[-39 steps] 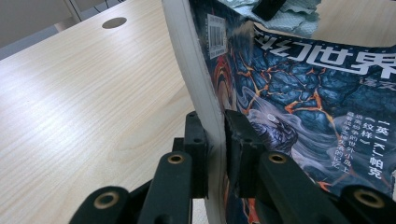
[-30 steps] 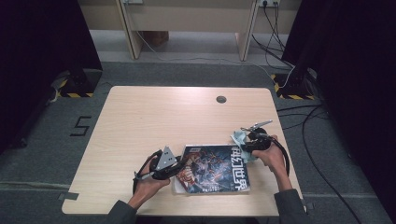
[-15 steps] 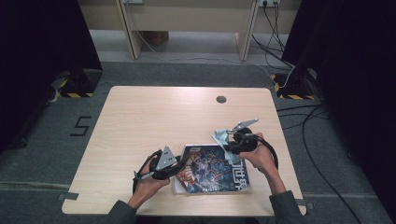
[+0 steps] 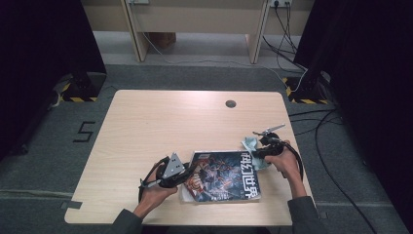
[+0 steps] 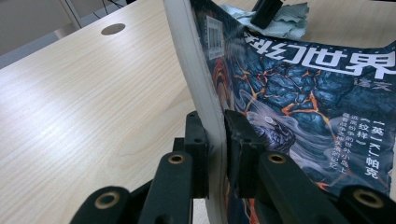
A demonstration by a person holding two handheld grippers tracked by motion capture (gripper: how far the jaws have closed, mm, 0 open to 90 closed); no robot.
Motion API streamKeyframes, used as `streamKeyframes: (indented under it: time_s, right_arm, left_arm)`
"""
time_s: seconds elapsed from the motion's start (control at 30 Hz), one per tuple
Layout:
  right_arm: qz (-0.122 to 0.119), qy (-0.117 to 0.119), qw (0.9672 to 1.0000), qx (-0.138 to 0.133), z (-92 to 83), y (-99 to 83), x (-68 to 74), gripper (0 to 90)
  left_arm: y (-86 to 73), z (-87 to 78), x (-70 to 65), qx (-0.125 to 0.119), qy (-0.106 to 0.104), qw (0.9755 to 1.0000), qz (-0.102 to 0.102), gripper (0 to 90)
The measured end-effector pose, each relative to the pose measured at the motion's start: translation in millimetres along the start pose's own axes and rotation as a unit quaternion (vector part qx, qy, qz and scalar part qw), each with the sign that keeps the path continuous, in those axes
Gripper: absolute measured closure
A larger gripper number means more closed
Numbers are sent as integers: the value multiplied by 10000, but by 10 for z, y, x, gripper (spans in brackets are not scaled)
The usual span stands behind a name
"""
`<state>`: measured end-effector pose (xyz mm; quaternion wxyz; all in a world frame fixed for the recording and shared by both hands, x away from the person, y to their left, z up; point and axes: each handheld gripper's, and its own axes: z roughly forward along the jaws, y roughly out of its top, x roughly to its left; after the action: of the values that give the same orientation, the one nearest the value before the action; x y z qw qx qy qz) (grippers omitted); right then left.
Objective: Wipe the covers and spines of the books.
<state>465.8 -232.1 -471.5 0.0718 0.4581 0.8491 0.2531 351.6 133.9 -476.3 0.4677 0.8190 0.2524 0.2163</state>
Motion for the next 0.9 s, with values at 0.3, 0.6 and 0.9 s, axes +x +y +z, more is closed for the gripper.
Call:
streamKeyframes:
  time_s: [0.3,0.6,0.9]
  right_arm:
    - [-325,-217,9992,99,-23,46,82,784]
    - [-841,103,9964,-98,-122,201,465,785]
    - [-1358,580,9878,-497,-248,338,934,784]
  left_arm:
    - [3,-11,1,-12,-12,10000,6,800]
    - [-4,-4,5,5,-6,10000,11,799]
    - [-11,2,13,7,5,10000,-20,797]
